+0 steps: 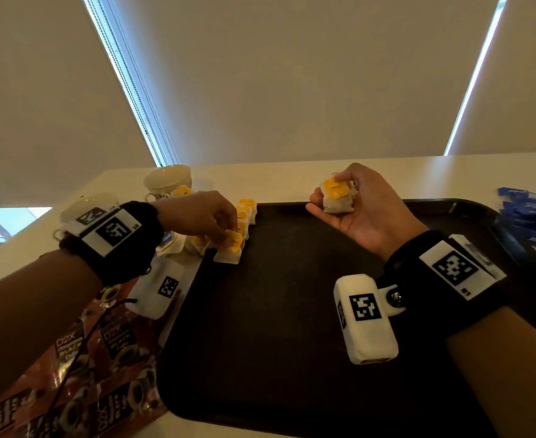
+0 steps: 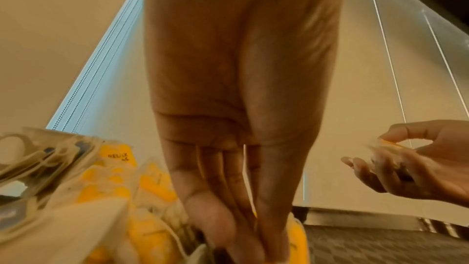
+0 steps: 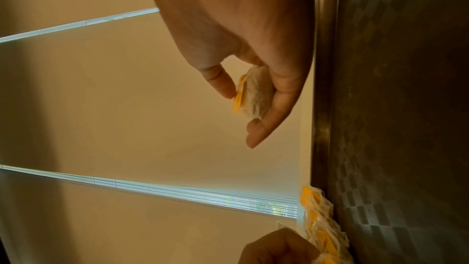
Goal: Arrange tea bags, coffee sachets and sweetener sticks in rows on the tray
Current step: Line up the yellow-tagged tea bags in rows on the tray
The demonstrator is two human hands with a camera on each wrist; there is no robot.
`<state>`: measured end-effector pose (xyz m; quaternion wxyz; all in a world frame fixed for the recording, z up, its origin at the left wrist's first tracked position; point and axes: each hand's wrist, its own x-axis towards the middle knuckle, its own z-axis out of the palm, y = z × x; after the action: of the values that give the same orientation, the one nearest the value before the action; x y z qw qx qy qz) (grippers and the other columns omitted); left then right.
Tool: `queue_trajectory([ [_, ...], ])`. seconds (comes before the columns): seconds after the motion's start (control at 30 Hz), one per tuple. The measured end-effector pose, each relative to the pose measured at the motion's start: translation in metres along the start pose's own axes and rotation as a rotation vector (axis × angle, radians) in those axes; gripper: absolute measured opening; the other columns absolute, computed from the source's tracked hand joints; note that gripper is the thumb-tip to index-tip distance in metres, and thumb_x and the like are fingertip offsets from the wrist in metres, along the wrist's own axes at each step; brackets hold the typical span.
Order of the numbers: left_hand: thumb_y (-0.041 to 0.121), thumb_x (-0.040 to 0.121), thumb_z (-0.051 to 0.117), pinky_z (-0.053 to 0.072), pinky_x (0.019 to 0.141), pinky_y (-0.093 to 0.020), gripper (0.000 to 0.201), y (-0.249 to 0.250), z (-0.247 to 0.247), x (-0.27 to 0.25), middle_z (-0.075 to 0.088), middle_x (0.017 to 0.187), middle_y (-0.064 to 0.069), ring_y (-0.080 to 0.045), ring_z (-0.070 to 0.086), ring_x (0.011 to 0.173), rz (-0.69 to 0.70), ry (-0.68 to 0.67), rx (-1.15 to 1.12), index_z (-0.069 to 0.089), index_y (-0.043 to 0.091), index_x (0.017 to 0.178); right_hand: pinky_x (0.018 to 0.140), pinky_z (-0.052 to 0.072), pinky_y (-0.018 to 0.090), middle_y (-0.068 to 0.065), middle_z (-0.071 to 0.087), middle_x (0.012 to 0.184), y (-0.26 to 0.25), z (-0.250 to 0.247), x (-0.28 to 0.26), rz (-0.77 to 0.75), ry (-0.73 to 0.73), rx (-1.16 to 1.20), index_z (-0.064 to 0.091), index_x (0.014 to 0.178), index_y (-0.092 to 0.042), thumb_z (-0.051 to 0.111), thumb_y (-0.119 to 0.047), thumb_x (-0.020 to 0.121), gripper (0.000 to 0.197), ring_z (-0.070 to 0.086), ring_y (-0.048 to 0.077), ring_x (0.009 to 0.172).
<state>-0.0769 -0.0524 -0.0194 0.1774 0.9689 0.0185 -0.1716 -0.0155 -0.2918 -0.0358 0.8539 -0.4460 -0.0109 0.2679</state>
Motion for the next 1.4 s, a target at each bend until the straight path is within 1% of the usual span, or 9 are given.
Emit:
queue_trajectory([
  [0.13, 0.02, 0.085, 0.067, 0.052, 0.061, -0.018, 0.008, -0.001, 0.002, 0.004, 0.067, 0.093, -0.005, -0.019, 0.066, 0.079, 0.003, 0.083, 0.023, 0.061, 0.023, 0.082, 0.071, 0.059, 0.037, 0.013, 0.055, 0.091, 0.0, 0.0, 0.0, 0.0, -0.002, -0.011, 0.051, 0.096, -0.007, 0.047, -0.011, 0.089, 0.009, 0.06, 0.021, 0.08],
  [0.33, 0.019, 0.081, 0.073, 0.04, 0.049, -0.012, 0.02, 0.002, 0.006, 0.0, 0.057, 0.085, 0.006, -0.006, 0.053, 0.063, -0.001, 0.24, 0.087, 0.056, 0.025, 0.09, 0.071, 0.059, 0.038, 0.012, 0.055, 0.088, 0.0, 0.001, -0.001, -0.013, -0.006, -0.024, 0.051, 0.097, -0.008, 0.048, -0.013, 0.09, 0.009, 0.061, 0.021, 0.078],
  [0.47, 0.022, 0.079, 0.074, 0.039, 0.057, -0.012, 0.014, 0.013, 0.006, -0.009, 0.056, 0.079, 0.009, -0.004, 0.051, 0.067, 0.058, 0.117, 0.184, 0.06, 0.025, 0.085, 0.07, 0.059, 0.038, 0.012, 0.056, 0.086, 0.001, 0.003, -0.002, -0.006, -0.032, -0.02, 0.051, 0.094, -0.008, 0.045, -0.014, 0.091, 0.009, 0.061, 0.021, 0.077],
  [0.63, 0.018, 0.084, 0.068, 0.051, 0.082, -0.024, 0.015, 0.018, 0.01, -0.005, 0.064, 0.096, 0.008, -0.007, 0.061, 0.088, 0.04, -0.001, 0.255, 0.066, 0.02, 0.099, 0.069, 0.058, 0.041, 0.017, 0.058, 0.09, 0.001, 0.006, -0.007, 0.019, -0.138, 0.031, 0.048, 0.118, -0.006, 0.034, -0.011, 0.091, 0.031, 0.061, 0.025, 0.079],
  [0.73, 0.023, 0.085, 0.067, 0.044, 0.068, -0.015, 0.011, 0.026, 0.001, -0.006, 0.058, 0.086, 0.016, -0.001, 0.055, 0.078, 0.071, 0.038, 0.3, 0.07, 0.02, 0.096, 0.067, 0.058, 0.041, 0.018, 0.058, 0.091, 0.001, 0.008, -0.009, 0.023, -0.186, 0.025, 0.048, 0.122, -0.005, 0.03, -0.009, 0.09, 0.036, 0.061, 0.026, 0.078],
  [0.83, 0.036, 0.084, 0.066, 0.043, 0.067, -0.017, 0.013, 0.042, -0.009, -0.011, 0.062, 0.082, 0.013, -0.002, 0.058, 0.074, 0.197, 0.297, 0.098, 0.068, 0.023, 0.086, 0.066, 0.058, 0.04, 0.019, 0.059, 0.093, 0.002, 0.009, -0.01, 0.028, -0.197, -0.016, 0.05, 0.12, -0.007, 0.031, -0.01, 0.091, 0.035, 0.062, 0.027, 0.077],
  [0.97, 0.048, 0.08, 0.065, 0.046, 0.06, -0.009, 0.022, 0.075, -0.004, -0.013, 0.065, 0.083, 0.012, -0.001, 0.06, 0.076, 0.35, 0.589, -0.138, 0.063, 0.028, 0.088, 0.069, 0.057, 0.04, 0.016, 0.061, 0.093, 0.003, 0.011, -0.01, 0.048, -0.222, -0.053, 0.05, 0.116, -0.011, 0.031, -0.017, 0.093, 0.03, 0.062, 0.026, 0.076],
  [1.23, 0.034, 0.079, 0.073, 0.038, 0.065, -0.004, 0.021, 0.088, 0.01, 0.004, 0.06, 0.082, 0.012, -0.004, 0.054, 0.069, 0.347, 0.628, -0.071, 0.064, 0.017, 0.089, 0.076, 0.056, 0.041, 0.014, 0.058, 0.098, 0.007, 0.012, -0.009, 0.092, -0.272, -0.082, 0.047, 0.126, -0.01, 0.033, -0.023, 0.094, 0.037, 0.062, 0.024, 0.078],
  [1.4, 0.027, 0.08, 0.072, 0.047, 0.054, -0.01, 0.011, 0.086, 0.007, -0.002, 0.066, 0.082, 0.006, -0.006, 0.062, 0.071, 0.332, 0.52, -0.266, 0.063, 0.022, 0.083, 0.073, 0.058, 0.04, 0.015, 0.056, 0.106, 0.008, 0.011, -0.006, 0.07, -0.224, -0.086, 0.045, 0.128, -0.009, 0.04, -0.014, 0.093, 0.036, 0.063, 0.025, 0.081],
])
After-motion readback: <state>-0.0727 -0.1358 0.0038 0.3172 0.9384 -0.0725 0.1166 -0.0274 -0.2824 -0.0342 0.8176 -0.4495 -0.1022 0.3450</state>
